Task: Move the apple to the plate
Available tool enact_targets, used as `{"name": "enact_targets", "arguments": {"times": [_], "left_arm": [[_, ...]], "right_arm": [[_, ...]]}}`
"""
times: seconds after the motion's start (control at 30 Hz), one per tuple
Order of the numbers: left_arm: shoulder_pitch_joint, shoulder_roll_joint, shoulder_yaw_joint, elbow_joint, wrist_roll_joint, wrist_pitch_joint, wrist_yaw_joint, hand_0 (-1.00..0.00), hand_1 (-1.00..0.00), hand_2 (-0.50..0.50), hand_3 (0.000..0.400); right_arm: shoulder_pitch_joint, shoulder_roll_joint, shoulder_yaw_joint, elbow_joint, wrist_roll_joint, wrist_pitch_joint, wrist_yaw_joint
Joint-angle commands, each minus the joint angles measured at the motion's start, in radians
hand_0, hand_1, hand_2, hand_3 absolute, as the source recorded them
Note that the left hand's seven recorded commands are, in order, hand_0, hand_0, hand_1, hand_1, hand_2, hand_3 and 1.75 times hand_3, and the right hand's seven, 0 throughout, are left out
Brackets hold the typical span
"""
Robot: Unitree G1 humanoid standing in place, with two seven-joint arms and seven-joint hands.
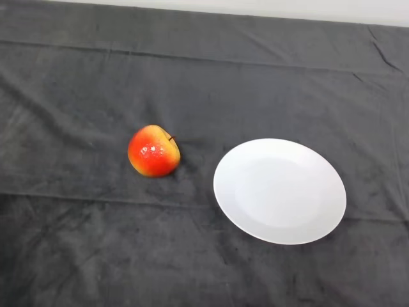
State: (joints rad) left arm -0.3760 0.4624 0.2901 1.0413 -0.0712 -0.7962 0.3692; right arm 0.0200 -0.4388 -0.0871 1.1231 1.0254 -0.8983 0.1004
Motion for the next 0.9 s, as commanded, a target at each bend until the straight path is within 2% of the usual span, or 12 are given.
{"name": "enact_targets", "arguments": {"times": [0.03, 0.3, 0.47, 0.9], "left_arm": [[0.016, -0.015, -0.030, -0.074, 0.028, 0.018, 0.006, 0.00, 0.00, 0.00, 0.000], [0.071, -0.037, -0.095, -0.259, 0.113, 0.105, 0.047, 0.00, 0.00, 0.00, 0.000], [0.102, -0.040, -0.128, -0.364, 0.147, 0.171, 0.045, 0.00, 0.00, 0.00, 0.000], [0.115, -0.040, -0.188, -0.482, 0.195, 0.304, 0.015, 0.00, 0.00, 0.00, 0.000]], "right_arm": [[0.093, 0.169, 0.0702, 0.081, 0.0107, 0.110, -0.0133], [0.096, 0.168, 0.0779, 0.075, 0.0148, 0.110, -0.0186], [0.098, 0.167, 0.0813, 0.070, 0.0157, 0.110, -0.0221], [0.103, 0.167, 0.0860, 0.060, 0.0146, 0.113, -0.0298]]}}
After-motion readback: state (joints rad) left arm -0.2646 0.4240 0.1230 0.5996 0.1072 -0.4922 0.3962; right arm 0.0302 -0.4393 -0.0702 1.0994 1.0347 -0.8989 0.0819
